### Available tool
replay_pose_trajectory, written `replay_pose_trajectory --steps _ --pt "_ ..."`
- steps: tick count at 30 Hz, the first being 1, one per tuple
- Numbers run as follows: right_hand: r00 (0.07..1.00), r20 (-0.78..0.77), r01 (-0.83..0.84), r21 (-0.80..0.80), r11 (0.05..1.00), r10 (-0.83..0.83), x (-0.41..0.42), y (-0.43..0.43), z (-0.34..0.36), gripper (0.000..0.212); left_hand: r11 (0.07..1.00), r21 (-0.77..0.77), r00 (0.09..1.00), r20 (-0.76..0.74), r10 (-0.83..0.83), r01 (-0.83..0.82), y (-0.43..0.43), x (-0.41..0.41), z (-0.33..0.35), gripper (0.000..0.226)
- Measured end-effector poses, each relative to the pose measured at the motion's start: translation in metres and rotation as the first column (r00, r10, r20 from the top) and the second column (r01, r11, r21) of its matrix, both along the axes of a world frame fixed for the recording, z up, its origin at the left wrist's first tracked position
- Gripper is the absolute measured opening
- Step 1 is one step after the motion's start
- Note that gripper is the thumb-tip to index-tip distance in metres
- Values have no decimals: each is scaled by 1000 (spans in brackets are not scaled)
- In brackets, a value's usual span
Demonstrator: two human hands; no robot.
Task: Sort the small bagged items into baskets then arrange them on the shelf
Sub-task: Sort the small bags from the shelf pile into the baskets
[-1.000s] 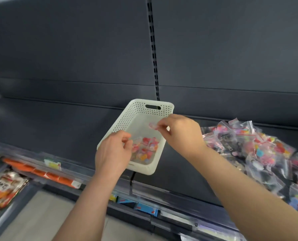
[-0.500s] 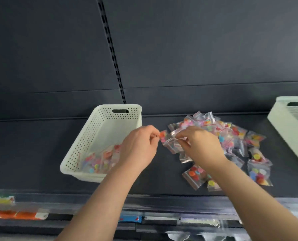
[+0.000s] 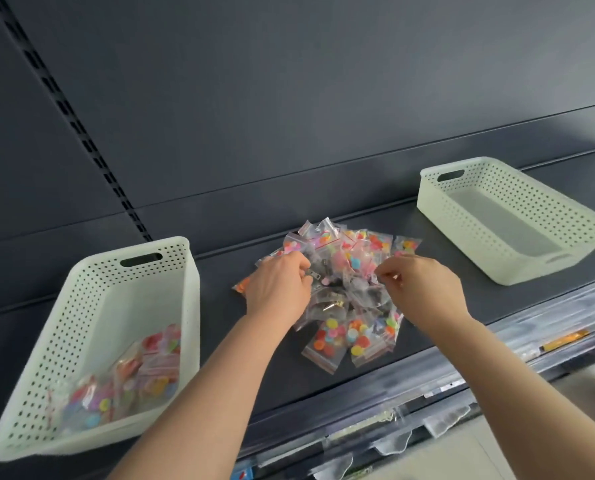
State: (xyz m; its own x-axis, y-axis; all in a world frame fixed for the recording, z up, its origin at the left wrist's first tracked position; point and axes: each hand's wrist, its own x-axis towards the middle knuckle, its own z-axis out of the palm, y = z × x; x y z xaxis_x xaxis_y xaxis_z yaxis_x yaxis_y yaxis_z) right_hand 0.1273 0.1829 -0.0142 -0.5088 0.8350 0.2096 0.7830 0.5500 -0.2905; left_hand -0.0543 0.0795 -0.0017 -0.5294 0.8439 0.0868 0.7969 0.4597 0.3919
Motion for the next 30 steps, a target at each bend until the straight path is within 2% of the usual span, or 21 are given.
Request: replay_pose_trajectory --steps 2,5,7,9,12,17,19,22,25,27,30 --pt "1000 -10 -14 -26 1000 14 -2 -1 -2 22 1000 -14 999 -34 0 0 9 -1 -2 29" --pt "998 -36 -49 -63 997 47 1 -2 -2 11 997 -73 996 -83 25 -31 18 -2 -6 38" --pt "997 -48 -72 -99 993 67 4 0 -3 17 992 -106 995 -86 59 -68 21 -5 -11 43" --pt "994 -31 -106 -114 988 103 5 2 -5 24 990 -102 993 -68 94 -101 22 -6 -17 37" --pt "983 30 -173 -141 975 179 2 4 -6 22 985 -16 983 -73 169 -171 21 -7 -21 12" --pt "963 75 -247 -133 960 258 -6 8 -6 10 966 49 965 -64 255 -253 19 -9 -20 14" --pt "965 11 -258 -132 957 261 -5 9 -7 9 972 48 971 -44 234 -232 23 -7 -16 13" --pt "946 -209 -277 -125 953 247 2 14 -5 7 983 -28 982 -53 182 -184 31 -3 -13 31" --pt "917 -338 -262 -110 959 212 8 19 1 5 973 -105 977 -77 197 -204 35 -2 -17 23" --pt "907 -375 -244 -96 965 192 10 24 5 5 971 -36 971 -56 233 -235 34 -2 -18 13" --pt "910 -366 -240 -81 967 195 11 29 6 5 949 173 963 -14 270 -263 34 1 -10 14"
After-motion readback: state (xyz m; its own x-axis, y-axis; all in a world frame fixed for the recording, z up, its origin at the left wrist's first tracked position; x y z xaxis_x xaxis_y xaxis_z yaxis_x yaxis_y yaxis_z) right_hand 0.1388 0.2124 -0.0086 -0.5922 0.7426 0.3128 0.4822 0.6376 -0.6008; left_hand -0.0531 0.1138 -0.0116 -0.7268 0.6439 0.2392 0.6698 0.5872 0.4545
